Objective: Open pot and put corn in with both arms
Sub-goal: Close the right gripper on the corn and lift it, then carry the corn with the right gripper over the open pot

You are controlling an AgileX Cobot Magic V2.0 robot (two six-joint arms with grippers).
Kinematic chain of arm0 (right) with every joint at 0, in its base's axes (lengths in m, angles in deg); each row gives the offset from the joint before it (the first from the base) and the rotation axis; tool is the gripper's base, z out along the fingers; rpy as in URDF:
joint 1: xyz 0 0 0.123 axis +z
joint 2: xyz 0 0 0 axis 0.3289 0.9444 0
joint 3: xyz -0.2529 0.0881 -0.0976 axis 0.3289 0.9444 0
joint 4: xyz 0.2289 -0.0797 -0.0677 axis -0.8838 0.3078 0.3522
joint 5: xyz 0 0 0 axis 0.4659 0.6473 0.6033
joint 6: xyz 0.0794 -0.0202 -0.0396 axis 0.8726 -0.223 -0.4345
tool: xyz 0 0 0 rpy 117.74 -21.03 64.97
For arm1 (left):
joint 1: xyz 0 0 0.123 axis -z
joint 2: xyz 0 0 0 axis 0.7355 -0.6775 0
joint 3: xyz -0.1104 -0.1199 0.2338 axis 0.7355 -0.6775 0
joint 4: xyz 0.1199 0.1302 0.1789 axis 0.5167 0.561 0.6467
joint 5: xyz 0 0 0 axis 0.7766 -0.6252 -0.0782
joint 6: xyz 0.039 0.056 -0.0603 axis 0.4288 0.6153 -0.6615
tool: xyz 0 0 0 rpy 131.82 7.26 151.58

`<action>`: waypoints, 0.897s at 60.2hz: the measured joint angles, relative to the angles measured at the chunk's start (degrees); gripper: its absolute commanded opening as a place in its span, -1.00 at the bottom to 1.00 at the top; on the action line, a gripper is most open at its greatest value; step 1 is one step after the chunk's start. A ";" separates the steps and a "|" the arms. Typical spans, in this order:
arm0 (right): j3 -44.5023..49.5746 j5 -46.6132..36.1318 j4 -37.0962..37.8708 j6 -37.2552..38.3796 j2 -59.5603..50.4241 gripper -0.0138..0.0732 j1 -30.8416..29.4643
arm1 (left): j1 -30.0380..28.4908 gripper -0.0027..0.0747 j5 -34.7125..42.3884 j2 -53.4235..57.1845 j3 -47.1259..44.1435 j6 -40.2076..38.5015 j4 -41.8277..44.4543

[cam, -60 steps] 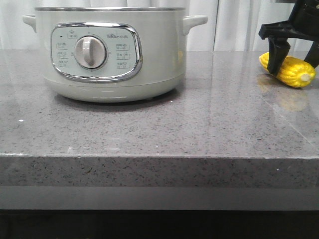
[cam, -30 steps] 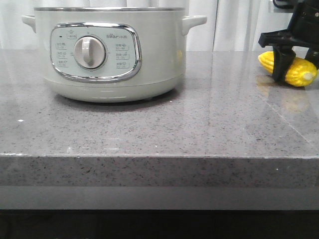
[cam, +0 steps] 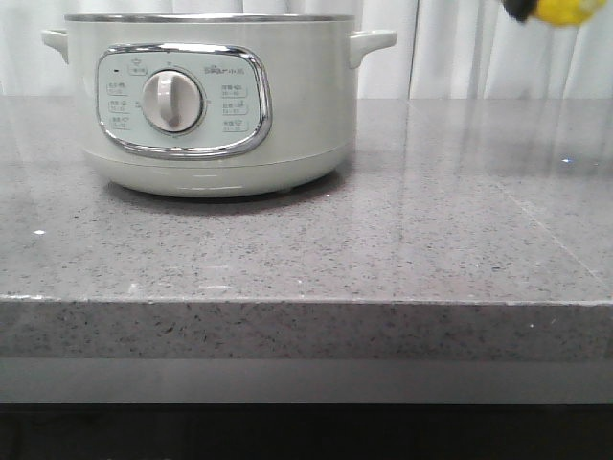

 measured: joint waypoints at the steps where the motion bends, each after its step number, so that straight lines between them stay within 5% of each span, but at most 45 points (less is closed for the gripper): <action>1: 0.00 0.00 0.00 0.00 -0.54 0.03 0.45 | 0.00 -0.12 0.00 0.00 0.00 0.00 0.00; 25: 0.00 -4.80 -4.14 -3.64 -7.13 0.03 13.32 | 0.00 -0.12 0.00 0.00 0.00 0.00 0.00; 54: -4.81 -14.42 -10.56 -7.16 2.54 0.03 21.43 | 0.00 -0.12 0.00 0.00 0.00 0.00 -0.10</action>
